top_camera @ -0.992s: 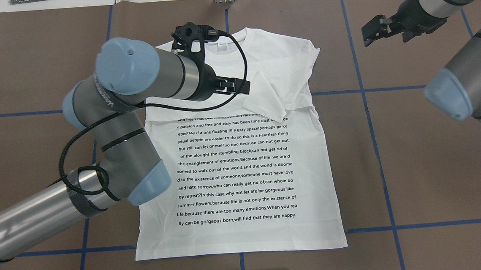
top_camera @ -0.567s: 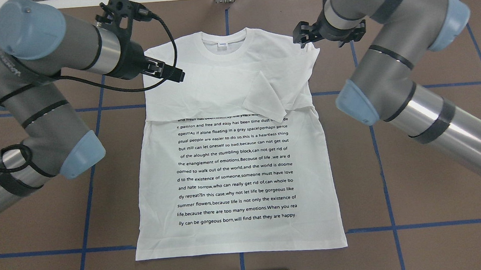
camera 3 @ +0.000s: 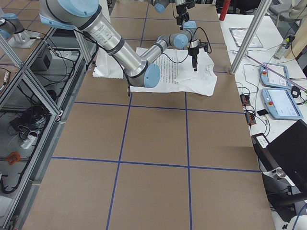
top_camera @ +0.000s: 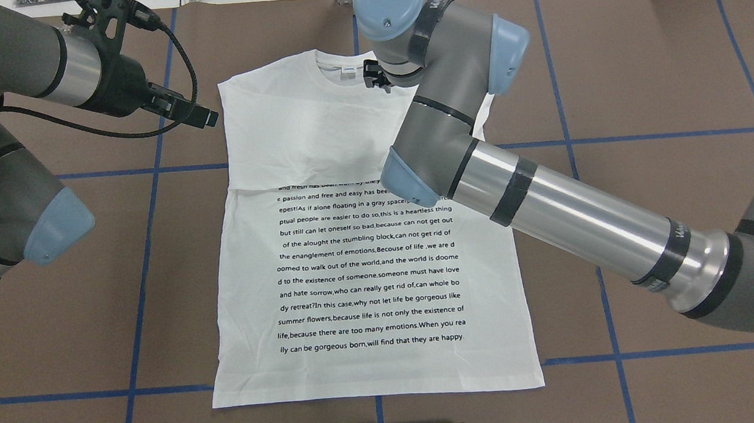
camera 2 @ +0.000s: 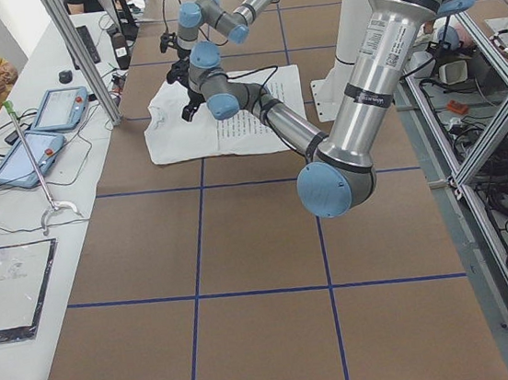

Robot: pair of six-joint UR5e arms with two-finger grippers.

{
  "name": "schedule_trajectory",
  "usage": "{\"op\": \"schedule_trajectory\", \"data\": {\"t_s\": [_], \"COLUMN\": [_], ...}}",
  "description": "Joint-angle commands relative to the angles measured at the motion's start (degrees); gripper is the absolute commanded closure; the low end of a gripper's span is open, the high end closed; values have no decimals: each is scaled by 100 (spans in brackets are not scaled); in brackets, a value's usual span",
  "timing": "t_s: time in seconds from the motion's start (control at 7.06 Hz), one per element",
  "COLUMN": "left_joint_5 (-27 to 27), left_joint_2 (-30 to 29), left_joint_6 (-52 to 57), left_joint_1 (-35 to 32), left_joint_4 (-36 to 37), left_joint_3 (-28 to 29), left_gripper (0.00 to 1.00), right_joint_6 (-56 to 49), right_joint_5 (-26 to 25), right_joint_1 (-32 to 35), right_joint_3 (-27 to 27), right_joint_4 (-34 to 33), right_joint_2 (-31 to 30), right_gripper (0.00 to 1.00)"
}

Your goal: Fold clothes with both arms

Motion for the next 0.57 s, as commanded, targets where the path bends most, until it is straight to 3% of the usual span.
{"op": "schedule_trajectory", "data": {"t_s": [0.0, 0.42], "left_joint_5": [-1, -1], "left_joint_2": [45, 54], "left_joint_6": [-12, -56], "left_joint_1": [-3, 5], "left_joint_4": [-2, -2], "left_joint_3": [-10, -18], "left_gripper": [0, 0], "right_joint_6": [231, 222], "right_joint_5": [-416, -664], "right_joint_1": [-365, -515], "right_joint_3": [-628, -752], "right_joint_4": [-39, -399], "right_joint_2": [301, 283], "right_gripper": [0, 0]}}
